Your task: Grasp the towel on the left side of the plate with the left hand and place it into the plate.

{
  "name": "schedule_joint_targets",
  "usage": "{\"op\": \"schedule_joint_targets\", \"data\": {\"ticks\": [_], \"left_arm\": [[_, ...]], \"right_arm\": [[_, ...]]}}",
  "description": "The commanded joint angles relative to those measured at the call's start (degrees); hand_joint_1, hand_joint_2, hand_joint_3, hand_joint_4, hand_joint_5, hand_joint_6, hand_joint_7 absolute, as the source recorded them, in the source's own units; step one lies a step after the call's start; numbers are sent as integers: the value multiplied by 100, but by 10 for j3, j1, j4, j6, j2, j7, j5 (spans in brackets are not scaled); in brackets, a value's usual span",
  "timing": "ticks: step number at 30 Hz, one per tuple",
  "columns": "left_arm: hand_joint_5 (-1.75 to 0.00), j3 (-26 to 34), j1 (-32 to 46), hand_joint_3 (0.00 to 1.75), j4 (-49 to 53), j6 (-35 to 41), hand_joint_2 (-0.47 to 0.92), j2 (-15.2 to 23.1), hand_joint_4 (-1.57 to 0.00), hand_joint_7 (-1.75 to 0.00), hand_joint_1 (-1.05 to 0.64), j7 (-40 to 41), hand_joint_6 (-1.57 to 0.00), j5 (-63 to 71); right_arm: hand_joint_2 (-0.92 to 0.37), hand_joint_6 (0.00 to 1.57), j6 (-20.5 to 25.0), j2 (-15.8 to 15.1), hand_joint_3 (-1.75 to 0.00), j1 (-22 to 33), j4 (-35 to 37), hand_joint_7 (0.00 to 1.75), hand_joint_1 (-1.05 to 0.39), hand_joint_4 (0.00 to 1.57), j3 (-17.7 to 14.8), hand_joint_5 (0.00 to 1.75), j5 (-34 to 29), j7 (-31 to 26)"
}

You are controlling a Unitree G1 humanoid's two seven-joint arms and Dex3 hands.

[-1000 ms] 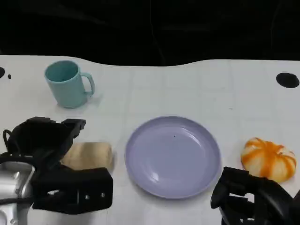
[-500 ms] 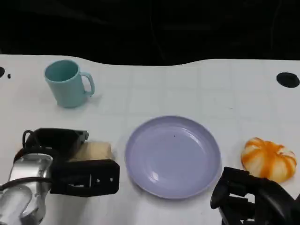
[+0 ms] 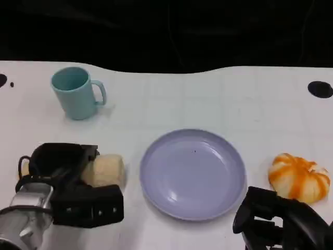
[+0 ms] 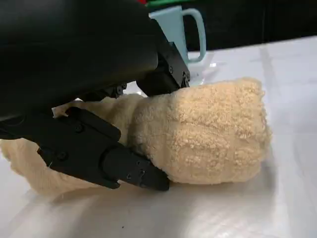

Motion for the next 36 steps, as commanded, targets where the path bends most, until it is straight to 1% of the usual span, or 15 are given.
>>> {"op": "schedule_joint_targets", "data": {"ticks": [1, 4, 9, 10, 11, 12, 14, 19, 24, 30, 31, 33, 34, 35, 36], "left_arm": [[-174, 9, 19, 25, 14, -40, 91, 6, -83, -173, -22, 106, -60, -14], [-175, 17, 29, 23, -10, -41, 88, 8, -80, -174, -19, 139, -58, -20], [-175, 37, 48, 27, -83, -34, 88, 6, -83, -175, -16, 121, -60, -44], [-175, 39, 51, 54, -99, -34, 76, 5, -84, -175, -16, 115, -61, -50], [-175, 40, 52, 74, -117, -33, 66, 4, -85, -175, -16, 110, -62, -52], [-175, 40, 53, 89, -140, -28, 58, 2, -86, -175, -16, 99, -64, -53], [-175, 38, 53, 98, -186, -7, 54, -7, -87, -175, -17, 71, -64, -49], [-175, 19, 34, 99, -271, 27, 49, -40, -88, -175, -19, 7, -64, -32], [-175, -16, -1, 104, -290, 63, 49, -84, -90, -175, -21, -51, -67, -10], [-175, -62, -33, 86, -258, 82, 52, -127, -89, -173, -25, -88, -65, 11], [-175, -68, -38, 81, -250, 84, 53, -134, -90, -170, -25, -88, -67, 13], [-175, -77, -46, 65, -234, 83, 57, -146, -90, -151, -25, -88, -74, 14], [-175, -83, -51, 50, -222, 81, 66, -154, -90, -116, -25, -87, -83, 13], [-175, -88, -55, 45, -214, 80, 71, -158, -91, -99, -25, -86, -90, 13], [-175, -90, -57, 43, -209, 80, 74, -161, -92, -91, -24, -85, -94, 13]], "right_arm": [[-68, 56, -3, -3, -106, -3, 1, 162, -4, 73, -2, 175, 2, 1], [-68, 56, -3, -2, -106, -5, 3, 162, -3, 73, -3, 175, 4, 2], [-68, 56, 1, -1, -106, -7, 3, 162, -3, 73, -2, 175, 5, 2], [-68, 56, 1, -2, -106, -7, 3, 162, -3, 72, -1, 175, 4, 3], [-68, 56, 2, -2, -106, -8, 3, 162, -4, 72, -2, 175, 5, 2], [-68, 56, 1, -2, -106, -8, 4, 162, -3, 72, -2, 175, 4, 3], [-68, 56, -4, -3, -106, -8, 7, 162, -3, 72, -3, 175, 4, 5], [-68, 56, 2, -4, -106, -9, 7, 162, -3, 72, -5, 175, 4, 6], [-69, 56, 9, -3, -104, -11, 6, 161, -3, 72, -5, 175, 5, 6], [-68, 56, 8, -1, -104, -6, 4, 163, -4, 72, 1, 175, 6, 6], [-68, 56, 12, -1, -104, -6, 1, 162, -5, 71, 2, 175, 4, 4], [-70, 56, 17, 0, -100, -6, -2, 162, -7, 71, 4, 175, 4, 1], [-71, 56, 18, 0, -98, -5, -2, 162, -7, 72, 4, 175, 4, 1], [-72, 56, 19, 0, -97, -5, -3, 162, -7, 72, 5, 175, 4, 0], [-72, 56, 19, 0, -96, -5, -3, 162, -7, 72, 5, 175, 4, 0]]}}
